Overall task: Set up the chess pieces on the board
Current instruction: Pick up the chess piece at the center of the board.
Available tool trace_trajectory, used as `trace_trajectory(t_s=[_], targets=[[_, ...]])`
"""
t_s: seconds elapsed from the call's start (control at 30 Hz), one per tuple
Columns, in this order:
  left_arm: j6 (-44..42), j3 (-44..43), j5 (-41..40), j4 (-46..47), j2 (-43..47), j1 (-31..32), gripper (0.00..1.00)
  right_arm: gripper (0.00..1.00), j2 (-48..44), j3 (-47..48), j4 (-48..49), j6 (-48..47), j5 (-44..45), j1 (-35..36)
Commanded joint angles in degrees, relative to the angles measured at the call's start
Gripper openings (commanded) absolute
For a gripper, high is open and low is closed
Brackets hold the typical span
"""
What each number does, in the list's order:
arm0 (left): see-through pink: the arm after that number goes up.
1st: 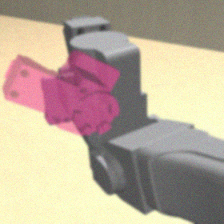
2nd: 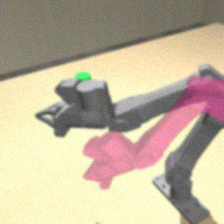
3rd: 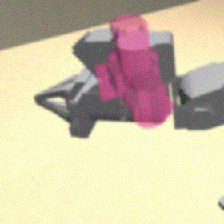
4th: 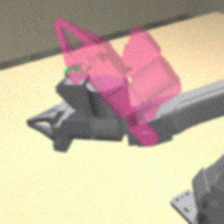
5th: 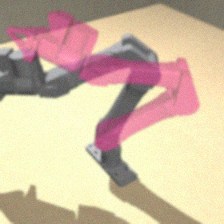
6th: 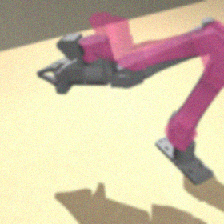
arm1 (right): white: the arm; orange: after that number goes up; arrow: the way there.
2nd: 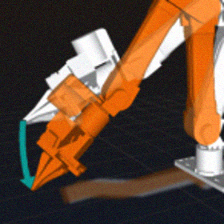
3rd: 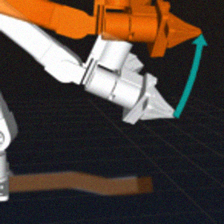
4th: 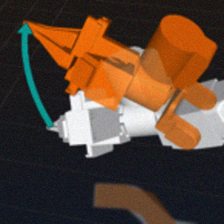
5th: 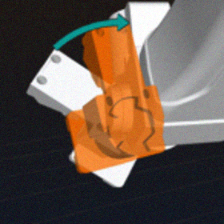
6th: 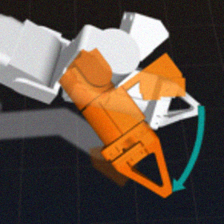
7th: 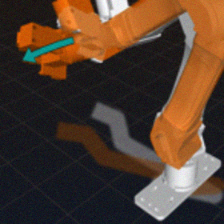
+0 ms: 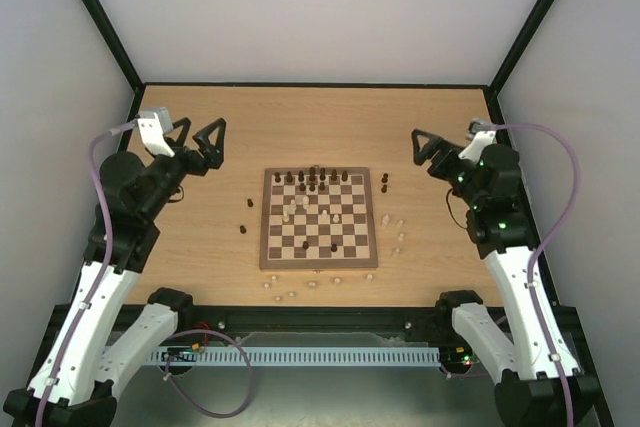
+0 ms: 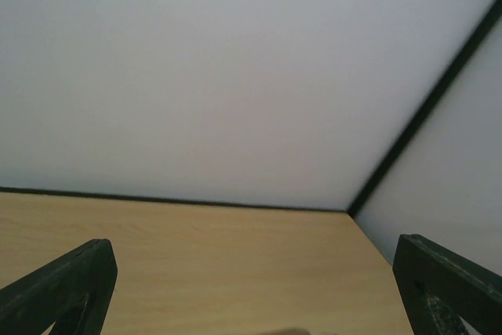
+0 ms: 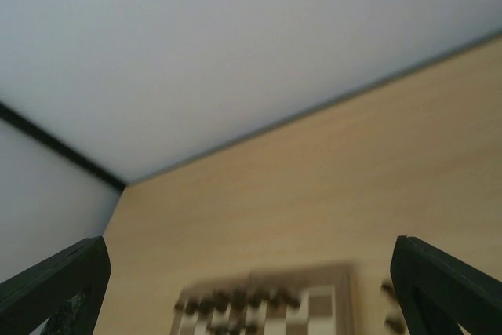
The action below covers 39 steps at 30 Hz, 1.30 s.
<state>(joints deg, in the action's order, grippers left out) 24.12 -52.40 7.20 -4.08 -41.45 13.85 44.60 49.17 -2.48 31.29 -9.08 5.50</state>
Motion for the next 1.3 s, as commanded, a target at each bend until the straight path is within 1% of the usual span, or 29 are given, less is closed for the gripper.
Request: trace_trajectory(t_s=[0.0,0.07,0.17,0.23,0.33,0.43,0.5,0.6,0.7,0.73,0.83,0.97,1.07,1.17,1.27], targets=[[3.35,1.14,11.89,-4.90,2.48,0.04,0.99,0.99,1.90,-2.66,-7.00,4.35,-16.15,-0.14],[4.89,2.52,12.54,-5.13,4.45,-0.01,0.99,0.99,3.50,-2.11,-7.71,4.59,-18.28,-0.14],[8.51,6.21,14.85,-2.40,6.00,0.00,1.00,0.99,5.89,-1.36,-9.74,4.75,-17.35,-0.08],[10.35,6.57,16.11,-2.49,3.59,0.04,1.00,0.99,8.01,-1.14,-10.57,5.98,-16.39,-0.08],[11.02,5.53,18.49,-3.63,0.34,0.11,0.99,0.99,12.76,1.15,-12.99,6.89,-18.35,0.14],[11.25,5.86,16.95,-4.69,0.47,0.20,1.00,0.99,15.29,3.18,-15.70,6.24,-19.50,0.66],[12.24,6.19,14.64,-6.48,0.06,0.24,0.99,0.99,15.37,3.39,-16.06,3.49,-22.11,0.73],[12.74,7.75,14.69,-5.90,-2.05,1.09,1.00,0.99,13.05,-0.33,-12.54,4.74,-22.52,0.73],[12.96,9.88,12.11,-3.88,-4.25,4.44,1.00,0.98,8.89,-7.29,-0.83,10.79,-23.17,0.73],[12.52,10.08,11.00,-4.03,-5.27,5.86,1.00,0.99,8.77,-8.37,0.58,11.79,-23.71,0.74],[11.57,9.80,9.99,-4.85,-9.54,8.92,0.99,0.99,11.22,-7.15,-1.87,8.95,-23.78,1.27],[10.83,9.15,7.91,-5.62,-14.27,12.85,1.00,0.99,9.07,-7.15,-3.90,5.38,-22.28,1.43],[11.68,6.99,6.26,-8.21,-18.32,13.14,0.99,0.99,5.91,-9.67,-0.16,6.79,-23.92,1.44],[10.80,4.64,9.04,-7.38,-21.72,13.13,0.99,0.99,3.94,-12.17,3.94,8.42,-25.56,1.40],[10.12,0.43,8.33,-9.88,-25.41,13.13,0.99,0.99,3.95,-13.14,4.98,7.90,-25.96,1.42]])
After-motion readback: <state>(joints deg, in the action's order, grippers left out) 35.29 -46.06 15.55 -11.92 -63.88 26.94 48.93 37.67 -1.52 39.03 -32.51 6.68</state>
